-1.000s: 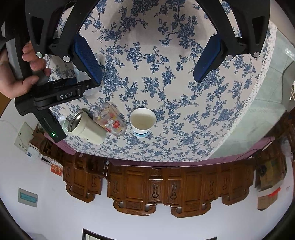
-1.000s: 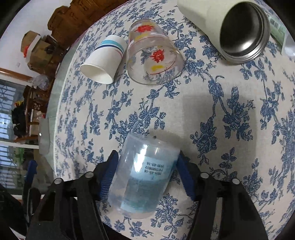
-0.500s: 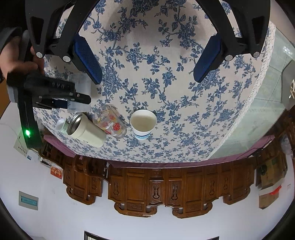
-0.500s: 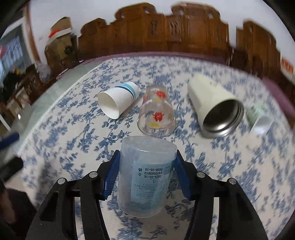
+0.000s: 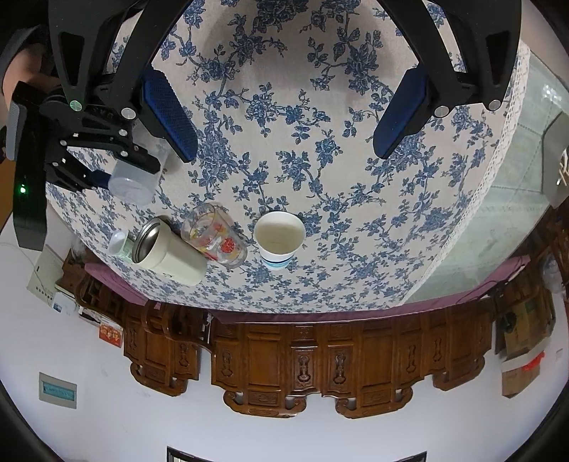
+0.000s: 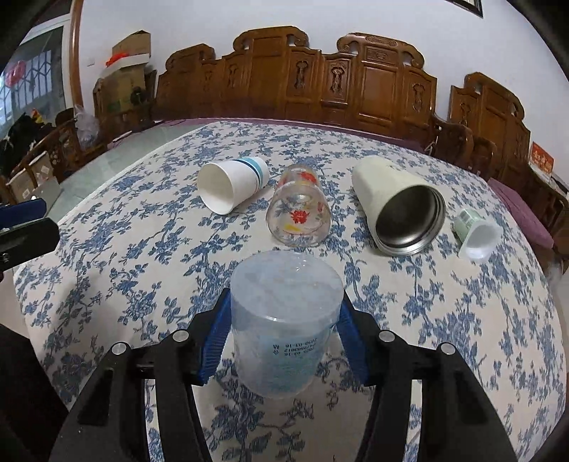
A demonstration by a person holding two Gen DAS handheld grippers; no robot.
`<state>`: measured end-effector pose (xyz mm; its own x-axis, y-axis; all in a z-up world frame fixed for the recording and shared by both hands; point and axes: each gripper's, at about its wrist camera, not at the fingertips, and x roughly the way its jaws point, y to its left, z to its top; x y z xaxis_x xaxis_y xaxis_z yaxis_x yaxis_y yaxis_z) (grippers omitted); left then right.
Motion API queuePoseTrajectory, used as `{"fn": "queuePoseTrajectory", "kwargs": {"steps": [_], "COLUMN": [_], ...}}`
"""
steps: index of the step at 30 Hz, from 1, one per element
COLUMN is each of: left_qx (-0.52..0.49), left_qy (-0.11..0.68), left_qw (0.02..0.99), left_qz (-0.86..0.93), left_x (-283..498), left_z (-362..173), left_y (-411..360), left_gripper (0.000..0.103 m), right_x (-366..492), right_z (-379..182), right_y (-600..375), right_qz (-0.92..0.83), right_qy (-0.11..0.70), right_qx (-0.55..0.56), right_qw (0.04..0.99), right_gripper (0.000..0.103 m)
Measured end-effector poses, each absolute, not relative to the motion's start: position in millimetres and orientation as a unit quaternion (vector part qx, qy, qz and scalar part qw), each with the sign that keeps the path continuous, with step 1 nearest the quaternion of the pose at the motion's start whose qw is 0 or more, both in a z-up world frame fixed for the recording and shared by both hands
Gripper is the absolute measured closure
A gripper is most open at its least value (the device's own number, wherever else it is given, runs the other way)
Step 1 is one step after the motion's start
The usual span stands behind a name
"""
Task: Flip cup upside down
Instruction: 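Lower the clear cup upside down onto the tablecloth and open the right gripper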
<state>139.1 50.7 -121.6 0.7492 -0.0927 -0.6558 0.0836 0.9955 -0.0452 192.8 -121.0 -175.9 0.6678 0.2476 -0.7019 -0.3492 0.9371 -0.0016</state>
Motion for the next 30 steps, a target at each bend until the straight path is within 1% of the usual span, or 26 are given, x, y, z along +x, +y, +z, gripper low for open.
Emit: {"fn": "queuePoseTrajectory", "kwargs": {"steps": [12, 14, 18, 20, 24, 30], "left_qx": [0.004, 0.005, 0.006, 0.007, 0.009, 0.004], "left_qy": [0.353, 0.353, 0.353, 0.353, 0.347, 0.346], "left_qw": [0.934, 0.934, 0.934, 0.934, 0.937, 0.938], "left_qz": [-0.049, -0.050, -0.052, -0.052, -0.050, -0.035], "left_x": [138.9, 138.3, 138.1, 138.2, 135.9, 130.3], "left_z": [-123.4, -123.5, -123.5, -123.9, -122.4, -118.2], "left_y": [46.3, 45.5, 44.4, 43.2, 40.6, 34.7], "left_gripper": [0.008, 0.008, 0.008, 0.008, 0.008, 0.008], "right_x": [184.9, 182.6, 179.5, 177.3, 171.4, 157.0], "right_z": [-180.6, -179.8, -175.2, -171.0, -160.5, -145.0], "right_y": [-126.5, -127.7, -130.1, -131.7, -137.8, -154.6], "right_qz": [0.176, 0.177, 0.180, 0.180, 0.177, 0.165], "right_qy": [0.396, 0.396, 0.393, 0.388, 0.376, 0.359], "right_qx": [-0.053, -0.048, -0.039, -0.035, -0.024, -0.009], "right_qw": [0.900, 0.900, 0.901, 0.903, 0.909, 0.919], "right_gripper": [0.043, 0.033, 0.029, 0.024, 0.020, 0.009]}}
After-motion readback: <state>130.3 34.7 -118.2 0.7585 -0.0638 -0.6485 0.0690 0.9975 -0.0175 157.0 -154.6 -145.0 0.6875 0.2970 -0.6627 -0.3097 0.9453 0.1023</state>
